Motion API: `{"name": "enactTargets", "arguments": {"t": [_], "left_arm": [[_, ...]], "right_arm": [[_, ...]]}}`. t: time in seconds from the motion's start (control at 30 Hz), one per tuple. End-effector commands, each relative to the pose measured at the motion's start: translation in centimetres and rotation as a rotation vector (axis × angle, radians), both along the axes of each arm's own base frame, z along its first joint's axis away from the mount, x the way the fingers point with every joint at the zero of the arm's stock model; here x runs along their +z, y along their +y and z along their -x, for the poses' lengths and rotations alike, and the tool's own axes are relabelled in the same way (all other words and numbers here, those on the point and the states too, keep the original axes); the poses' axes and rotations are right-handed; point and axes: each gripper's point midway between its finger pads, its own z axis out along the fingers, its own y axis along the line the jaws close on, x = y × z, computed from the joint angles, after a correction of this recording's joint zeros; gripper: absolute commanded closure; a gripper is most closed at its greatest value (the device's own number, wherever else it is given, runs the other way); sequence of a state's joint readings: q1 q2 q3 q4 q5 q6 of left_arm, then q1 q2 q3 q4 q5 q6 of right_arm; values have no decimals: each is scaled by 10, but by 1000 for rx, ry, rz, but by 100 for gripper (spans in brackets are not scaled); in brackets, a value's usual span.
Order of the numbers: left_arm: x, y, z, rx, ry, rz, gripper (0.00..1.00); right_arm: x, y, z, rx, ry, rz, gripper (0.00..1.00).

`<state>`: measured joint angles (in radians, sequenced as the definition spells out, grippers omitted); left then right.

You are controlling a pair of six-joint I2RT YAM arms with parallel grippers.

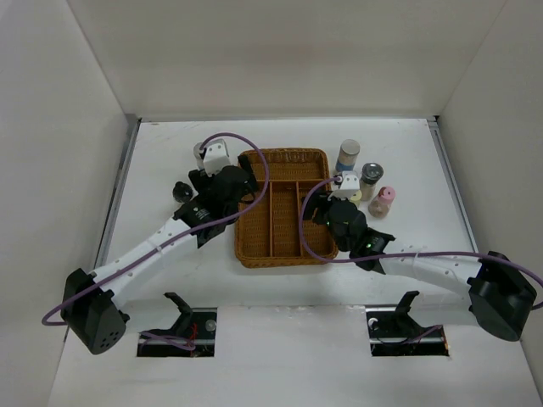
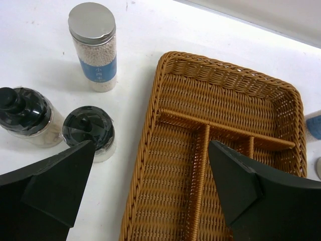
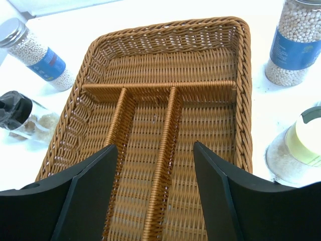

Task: Organize the condiment bottles

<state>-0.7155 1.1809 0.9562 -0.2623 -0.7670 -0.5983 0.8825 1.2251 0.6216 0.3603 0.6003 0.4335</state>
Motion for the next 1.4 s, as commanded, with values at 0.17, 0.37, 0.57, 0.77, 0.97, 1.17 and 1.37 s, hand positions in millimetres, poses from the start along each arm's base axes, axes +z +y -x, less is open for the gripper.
{"name": "enactTargets", "arguments": {"t": [0.17, 0.37, 0.57, 0.77, 0.97, 1.17, 1.37], "left_arm": [[36, 23, -11, 47, -87, 7, 0], [54, 43, -16, 105, -135, -25, 0], [60, 43, -28, 86, -168, -22, 0], [52, 67, -55, 152, -156, -28, 52], [35, 78, -90, 149, -98, -11, 32], [9, 91, -119, 174, -16, -62, 17], [-15, 94, -143, 167, 43, -77, 16]], "right_arm": [[17, 0, -3, -4, -52, -54, 40], [16, 2, -1, 22, -48, -68, 72], [12, 4, -2, 43, -36, -74, 82], [9, -2, -4, 27, -39, -105, 46], [4, -1, -7, 31, -42, -109, 30], [0, 5, -7, 50, -35, -101, 27], [-2, 8, -7, 64, -31, -95, 26]]}}
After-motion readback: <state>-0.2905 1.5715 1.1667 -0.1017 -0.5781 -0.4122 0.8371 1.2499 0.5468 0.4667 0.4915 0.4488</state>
